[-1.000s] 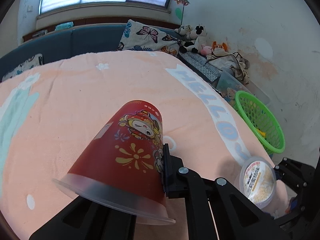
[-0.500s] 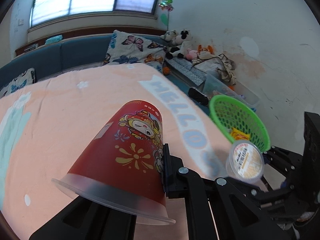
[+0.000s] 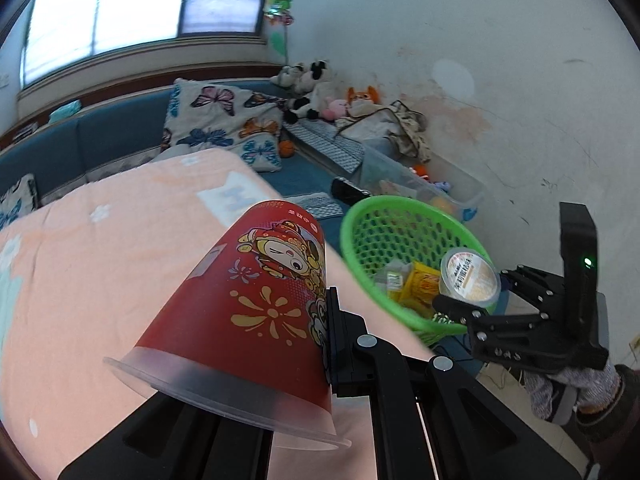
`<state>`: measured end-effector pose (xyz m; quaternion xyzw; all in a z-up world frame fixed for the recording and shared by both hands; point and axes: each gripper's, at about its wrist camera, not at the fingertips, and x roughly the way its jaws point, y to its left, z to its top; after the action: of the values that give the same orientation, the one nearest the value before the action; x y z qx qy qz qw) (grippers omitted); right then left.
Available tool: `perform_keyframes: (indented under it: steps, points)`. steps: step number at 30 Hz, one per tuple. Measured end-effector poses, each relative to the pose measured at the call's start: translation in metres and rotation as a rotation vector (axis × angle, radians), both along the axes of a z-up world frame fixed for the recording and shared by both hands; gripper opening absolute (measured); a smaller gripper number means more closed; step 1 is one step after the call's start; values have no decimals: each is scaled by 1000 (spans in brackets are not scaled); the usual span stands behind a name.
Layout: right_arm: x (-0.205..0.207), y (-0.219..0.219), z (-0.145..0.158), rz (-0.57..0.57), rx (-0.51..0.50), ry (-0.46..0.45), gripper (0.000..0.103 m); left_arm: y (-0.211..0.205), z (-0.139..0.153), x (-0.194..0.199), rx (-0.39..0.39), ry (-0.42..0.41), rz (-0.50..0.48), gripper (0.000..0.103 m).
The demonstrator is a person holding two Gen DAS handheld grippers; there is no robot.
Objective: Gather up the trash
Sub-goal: 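Carry the red cup with the left tool while the right tool drops the pudding cup in the basket, then open the left tool to drop the red cup into the basket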
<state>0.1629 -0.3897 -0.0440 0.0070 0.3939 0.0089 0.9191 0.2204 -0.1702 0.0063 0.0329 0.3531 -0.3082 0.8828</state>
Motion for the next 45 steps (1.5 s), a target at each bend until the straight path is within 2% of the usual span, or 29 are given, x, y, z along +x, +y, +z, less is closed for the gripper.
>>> perform_keyframes:
  steps: [6,13,15,18,33,45]
  points:
    - [13,-47,-14,-77,48,31,63,-41,4,2,31,-9,-57,4]
    - [23,-74,-30,-121,94,65,64,-80,-1,8,64,-2,-111,4]
    - [24,-79,-33,-127,107,69,68,-89,-4,10,74,1,-126,4]
    - [24,-85,-36,-135,113,71,73,-104,-7,11,88,8,-143,4]
    - [-2,-95,-19,-148,86,16,76,-155,-41,29,154,83,-217,4]
    - [-14,-110,-25,-185,122,20,77,-180,-63,31,212,120,-240,4]
